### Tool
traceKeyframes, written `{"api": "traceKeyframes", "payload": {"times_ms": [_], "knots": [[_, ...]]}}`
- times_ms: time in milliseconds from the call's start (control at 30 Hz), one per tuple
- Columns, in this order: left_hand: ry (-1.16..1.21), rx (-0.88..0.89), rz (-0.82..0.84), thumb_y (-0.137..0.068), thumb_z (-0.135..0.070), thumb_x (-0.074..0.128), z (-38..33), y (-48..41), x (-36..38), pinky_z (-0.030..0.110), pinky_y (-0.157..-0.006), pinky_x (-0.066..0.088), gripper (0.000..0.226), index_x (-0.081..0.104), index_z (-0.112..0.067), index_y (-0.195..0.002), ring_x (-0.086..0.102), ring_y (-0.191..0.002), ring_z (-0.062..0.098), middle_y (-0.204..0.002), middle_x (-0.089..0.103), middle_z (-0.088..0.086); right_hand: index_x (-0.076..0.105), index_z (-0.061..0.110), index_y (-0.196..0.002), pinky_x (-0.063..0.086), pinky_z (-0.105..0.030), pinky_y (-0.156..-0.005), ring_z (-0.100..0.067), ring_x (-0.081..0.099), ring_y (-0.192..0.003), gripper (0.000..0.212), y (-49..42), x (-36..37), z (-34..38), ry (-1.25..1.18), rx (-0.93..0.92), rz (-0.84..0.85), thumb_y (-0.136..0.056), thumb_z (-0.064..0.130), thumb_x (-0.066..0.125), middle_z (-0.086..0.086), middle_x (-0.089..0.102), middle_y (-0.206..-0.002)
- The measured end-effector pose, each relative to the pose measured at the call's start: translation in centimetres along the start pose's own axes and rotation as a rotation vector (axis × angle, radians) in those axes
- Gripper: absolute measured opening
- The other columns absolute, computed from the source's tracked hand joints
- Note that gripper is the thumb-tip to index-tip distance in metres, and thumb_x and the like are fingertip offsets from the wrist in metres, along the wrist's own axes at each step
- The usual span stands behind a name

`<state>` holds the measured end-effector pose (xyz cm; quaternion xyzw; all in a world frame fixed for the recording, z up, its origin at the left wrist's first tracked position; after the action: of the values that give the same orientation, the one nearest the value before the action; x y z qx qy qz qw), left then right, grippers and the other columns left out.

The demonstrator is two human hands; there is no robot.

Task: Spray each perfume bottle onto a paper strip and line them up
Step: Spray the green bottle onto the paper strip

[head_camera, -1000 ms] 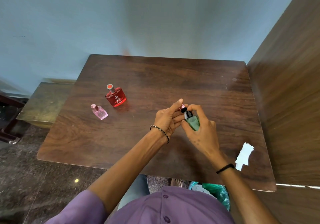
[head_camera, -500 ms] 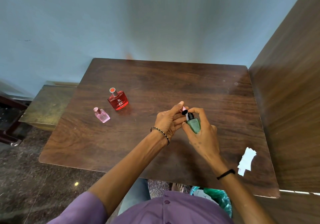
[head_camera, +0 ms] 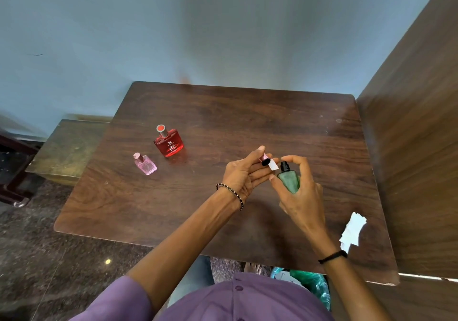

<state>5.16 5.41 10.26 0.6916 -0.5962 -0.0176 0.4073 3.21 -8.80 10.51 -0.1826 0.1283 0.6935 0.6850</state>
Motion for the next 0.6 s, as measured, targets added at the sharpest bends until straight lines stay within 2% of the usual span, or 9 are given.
{"api": "traceKeyframes", "payload": {"times_ms": [33,133,233,433,533,600], "knots": [[-0.006,0.001,-0.003,-0.09,-0.027,0.068,0.0,0.0,0.0,0.029,-0.075,0.061,0.039,0.066,0.006,-0.112,0.075,-0.088,0.023,-0.098,0.075,0.018,0.05,0.038,-0.116,0.058,-0.041,-0.05,-0.014,0.064,-0.054,0.035,0.0,-0.2,0.2,0.008,-0.015,0.003,-0.09,0.032,0.072,0.007,0.065,-0.071],[-0.035,0.01,-0.015,-0.09,-0.027,0.068,0.2,0.1,0.0,0.026,-0.069,0.059,0.046,0.064,0.01,-0.116,0.075,-0.085,0.02,-0.099,0.076,0.017,0.052,0.032,-0.119,0.047,-0.015,-0.049,-0.004,0.062,-0.056,0.036,0.1,-0.5,0.9,0.037,-0.076,0.012,-0.09,0.028,0.071,0.01,0.061,-0.067],[-0.08,0.036,-0.023,-0.09,-0.026,0.068,0.3,0.1,0.2,0.026,-0.072,0.059,0.043,0.067,0.009,-0.114,0.074,-0.086,0.02,-0.104,0.074,0.018,0.053,0.026,-0.119,0.04,-0.009,-0.048,-0.002,0.057,-0.053,0.036,-0.1,-0.6,1.2,0.06,-0.108,0.021,-0.089,0.019,0.072,0.01,0.056,-0.061],[-0.048,0.032,-0.04,-0.088,-0.027,0.07,0.3,0.0,0.4,0.037,-0.093,0.056,0.044,0.067,0.009,-0.114,0.067,-0.106,0.034,-0.113,0.069,0.026,0.048,0.031,-0.12,0.044,-0.014,-0.051,0.0,0.059,-0.056,0.039,-0.4,0.7,0.4,0.205,-0.137,0.056,-0.088,0.026,0.071,0.016,0.058,-0.068],[-0.029,0.009,-0.046,-0.087,-0.026,0.071,0.2,-0.1,0.4,0.036,-0.092,0.055,0.044,0.067,0.009,-0.113,0.066,-0.101,0.031,-0.112,0.068,0.024,0.047,0.032,-0.123,0.055,-0.03,-0.054,-0.008,0.063,-0.06,0.041,-0.4,1.0,0.1,0.245,-0.149,0.057,-0.089,0.028,0.07,0.009,0.064,-0.074],[-0.037,-0.006,-0.043,-0.087,-0.025,0.071,0.2,-0.1,0.5,0.032,-0.087,0.057,0.035,0.071,0.006,-0.104,0.069,-0.091,0.026,-0.109,0.071,0.022,0.047,0.031,-0.124,0.057,-0.033,-0.053,-0.011,0.065,-0.06,0.041,-0.6,1.1,0.0,0.258,-0.164,0.056,-0.09,0.029,0.07,0.005,0.066,-0.075]]}}
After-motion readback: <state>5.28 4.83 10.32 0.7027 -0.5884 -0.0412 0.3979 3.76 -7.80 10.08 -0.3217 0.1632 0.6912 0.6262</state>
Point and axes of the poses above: each hand's wrist, its own y-axis away from the middle knuckle, its own x-axis out of the palm, z = x × y, the point moved 4 cm from there along -y, towards the middle knuckle
